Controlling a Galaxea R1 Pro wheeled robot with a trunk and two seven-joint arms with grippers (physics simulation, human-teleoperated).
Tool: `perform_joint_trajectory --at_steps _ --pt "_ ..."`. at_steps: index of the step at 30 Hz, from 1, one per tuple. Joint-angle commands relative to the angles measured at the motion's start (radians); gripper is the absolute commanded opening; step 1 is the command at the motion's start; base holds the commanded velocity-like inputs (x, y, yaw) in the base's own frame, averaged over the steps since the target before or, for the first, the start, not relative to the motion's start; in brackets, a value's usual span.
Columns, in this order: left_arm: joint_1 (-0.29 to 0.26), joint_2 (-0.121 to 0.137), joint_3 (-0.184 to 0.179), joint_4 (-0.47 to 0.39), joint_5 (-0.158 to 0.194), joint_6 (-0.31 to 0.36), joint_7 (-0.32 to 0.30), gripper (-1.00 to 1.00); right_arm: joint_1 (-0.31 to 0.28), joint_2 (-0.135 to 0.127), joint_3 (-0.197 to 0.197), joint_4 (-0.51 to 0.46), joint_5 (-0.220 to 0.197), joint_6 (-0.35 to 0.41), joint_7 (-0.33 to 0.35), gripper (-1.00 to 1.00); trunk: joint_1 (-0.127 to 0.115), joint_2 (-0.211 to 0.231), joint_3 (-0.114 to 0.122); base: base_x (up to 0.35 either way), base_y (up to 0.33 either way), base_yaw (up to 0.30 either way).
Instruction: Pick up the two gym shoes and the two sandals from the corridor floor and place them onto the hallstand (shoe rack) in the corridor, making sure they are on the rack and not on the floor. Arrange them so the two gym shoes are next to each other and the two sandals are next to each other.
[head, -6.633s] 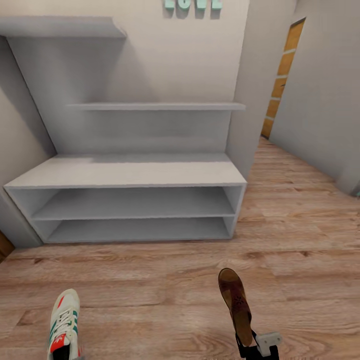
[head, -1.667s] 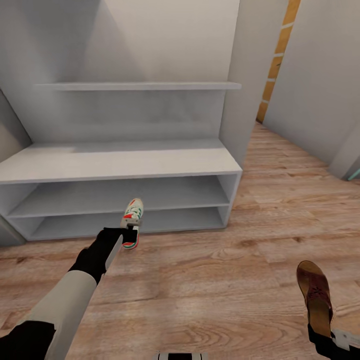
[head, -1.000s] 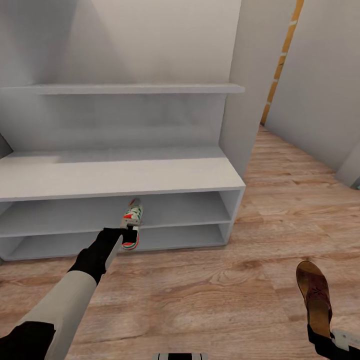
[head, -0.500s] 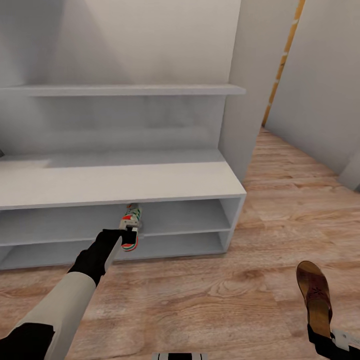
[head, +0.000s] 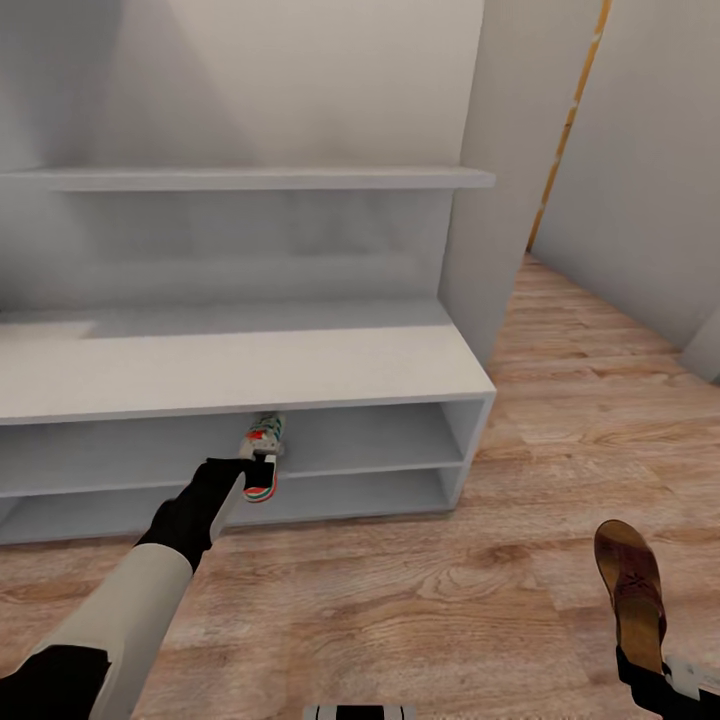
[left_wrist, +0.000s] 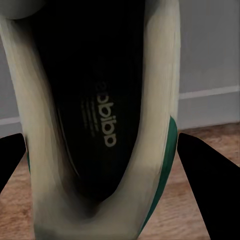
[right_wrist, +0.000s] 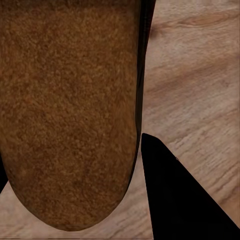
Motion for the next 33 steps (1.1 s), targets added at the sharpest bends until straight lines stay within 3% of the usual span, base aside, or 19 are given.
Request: perform_joint_trajectory --at_steps 1,9,18,33 --pt "-0.001 0.001 -0.005 -0.001 -0.001 0.005 0.005 -1.00 -0.001 0.001 -0.006 0.000 0.005 -0.003 0.007 -1.00 0.000 -0.001 -0.005 0.001 0.000 0.000" --pt "0.000 0.002 -0.005 -0.001 -0.002 0.005 0.006 -1.00 -0.001 0.001 -0.007 -0.001 0.005 -0.003 0.007 -1.00 0.002 -0.002 -0.035 0.000 0.000 0.000" --pt "0.004 0.002 -0.006 -0.001 -0.002 0.004 0.007 -1.00 -0.001 0.001 -0.007 -0.001 0.005 -0.003 0.006 -1.00 0.002 -0.002 -0.038 0.008 0.000 0.000" --pt "0.002 0.002 -0.006 -0.001 -0.004 0.004 0.008 -1.00 -0.001 0.001 -0.007 -0.001 0.005 -0.003 0.007 -1.00 0.002 -0.002 -0.038 0.171 0.000 0.000"
